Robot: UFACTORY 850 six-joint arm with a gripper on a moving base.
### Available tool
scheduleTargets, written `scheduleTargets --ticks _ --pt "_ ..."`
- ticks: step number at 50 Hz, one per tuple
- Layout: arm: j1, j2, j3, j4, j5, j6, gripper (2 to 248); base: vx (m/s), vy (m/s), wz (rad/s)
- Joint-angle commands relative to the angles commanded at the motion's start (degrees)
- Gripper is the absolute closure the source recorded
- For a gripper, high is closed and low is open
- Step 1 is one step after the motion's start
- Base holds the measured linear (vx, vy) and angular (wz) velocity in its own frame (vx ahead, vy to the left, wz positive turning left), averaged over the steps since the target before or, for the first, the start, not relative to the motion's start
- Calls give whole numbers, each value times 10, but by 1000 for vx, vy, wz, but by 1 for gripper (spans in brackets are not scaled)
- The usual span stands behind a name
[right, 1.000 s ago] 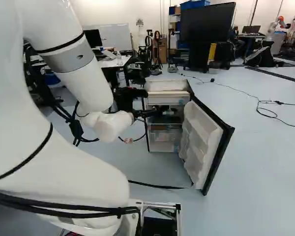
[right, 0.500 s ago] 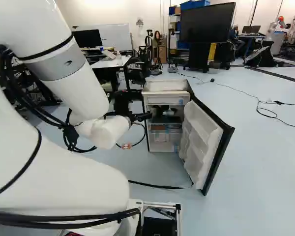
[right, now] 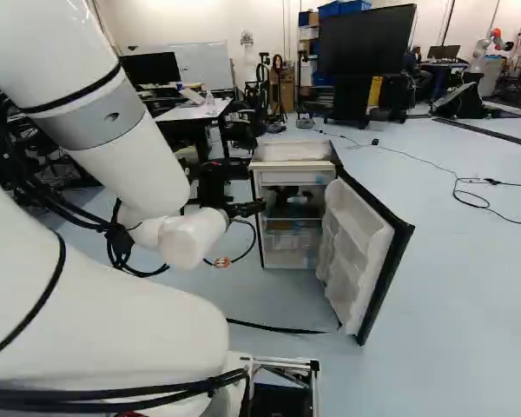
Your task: Open the fridge door
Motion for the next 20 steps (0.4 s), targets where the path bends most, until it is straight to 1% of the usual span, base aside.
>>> scheduleTargets --ticks 20 --pt "0 0 0 0 0 0 3 0 0 0"
